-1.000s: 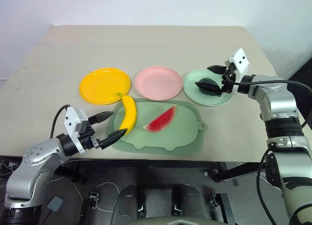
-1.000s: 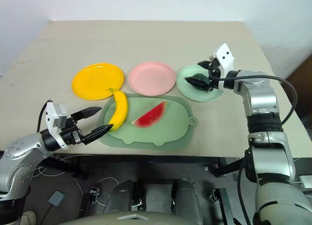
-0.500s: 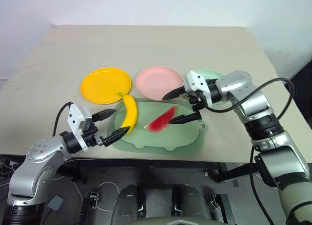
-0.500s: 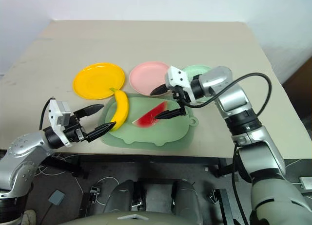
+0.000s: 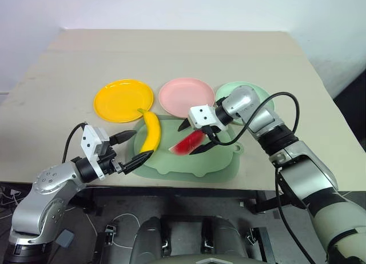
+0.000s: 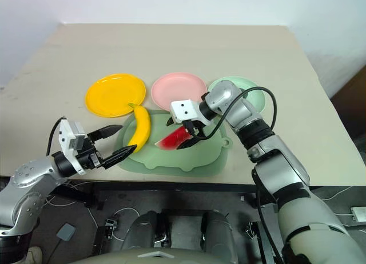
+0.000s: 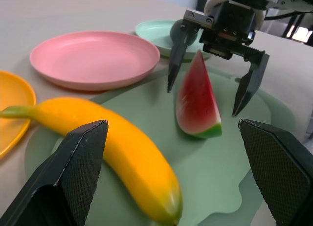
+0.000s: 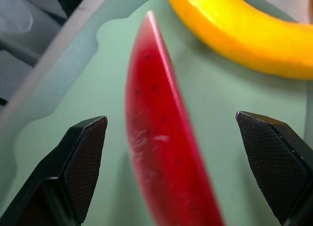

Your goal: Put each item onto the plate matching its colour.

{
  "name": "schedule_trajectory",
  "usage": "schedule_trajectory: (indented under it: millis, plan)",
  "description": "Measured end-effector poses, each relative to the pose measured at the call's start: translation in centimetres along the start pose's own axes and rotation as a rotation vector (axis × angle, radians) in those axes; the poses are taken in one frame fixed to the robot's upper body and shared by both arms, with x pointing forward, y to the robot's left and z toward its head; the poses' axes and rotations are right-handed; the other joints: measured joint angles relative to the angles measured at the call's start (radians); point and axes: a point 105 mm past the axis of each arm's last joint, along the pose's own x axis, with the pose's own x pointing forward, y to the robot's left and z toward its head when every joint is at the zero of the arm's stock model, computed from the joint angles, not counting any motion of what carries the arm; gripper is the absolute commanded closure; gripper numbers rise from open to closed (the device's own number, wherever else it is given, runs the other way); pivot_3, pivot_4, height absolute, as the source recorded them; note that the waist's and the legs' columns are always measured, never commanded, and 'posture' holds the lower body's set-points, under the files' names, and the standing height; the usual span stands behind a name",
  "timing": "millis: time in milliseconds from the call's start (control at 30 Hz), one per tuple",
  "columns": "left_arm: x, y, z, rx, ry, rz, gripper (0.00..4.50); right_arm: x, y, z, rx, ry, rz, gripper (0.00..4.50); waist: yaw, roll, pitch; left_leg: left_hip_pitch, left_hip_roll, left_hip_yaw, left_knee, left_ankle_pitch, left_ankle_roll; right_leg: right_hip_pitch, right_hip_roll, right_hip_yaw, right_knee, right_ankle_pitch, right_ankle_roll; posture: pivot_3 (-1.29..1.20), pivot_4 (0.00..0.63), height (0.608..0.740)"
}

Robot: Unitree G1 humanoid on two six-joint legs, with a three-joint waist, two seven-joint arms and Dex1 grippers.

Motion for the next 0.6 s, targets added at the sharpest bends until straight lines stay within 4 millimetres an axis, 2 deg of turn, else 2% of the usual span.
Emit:
schedule_trajectory:
  millis: [433,533,600]
  plan:
    - [0.4,0.1,0.5,0.009,-0.007,0.007,0.0,0.6,-0.4,-1.4,-0.121,0.146,0.017,0.02,-0.002,0.0,0.0,0.0,-0.001,0.0,0.0,0.0,0.0,0.0,0.0,0.0,0.001,0.0,0.0,0.0,0.15,0.695]
    - [0.7,0.2,0.9,0.017,-0.013,0.008,0.0,0.4,-0.6,-1.5,-0.148,0.168,0.013,0.61,-0.001,0.0,0.0,0.0,-0.001,0.0,0.0,0.0,0.0,0.0,0.0,0.0,0.001,0.0,0.0,0.0,0.15,0.695]
    - [0.8,0.2,1.1,0.022,-0.015,0.011,0.0,0.4,-0.8,-1.6,-0.16,0.181,0.004,1.27,-0.002,0.0,0.0,0.0,-0.001,0.0,0.0,0.0,0.0,0.0,0.0,0.0,0.001,0.0,0.0,0.0,0.15,0.695]
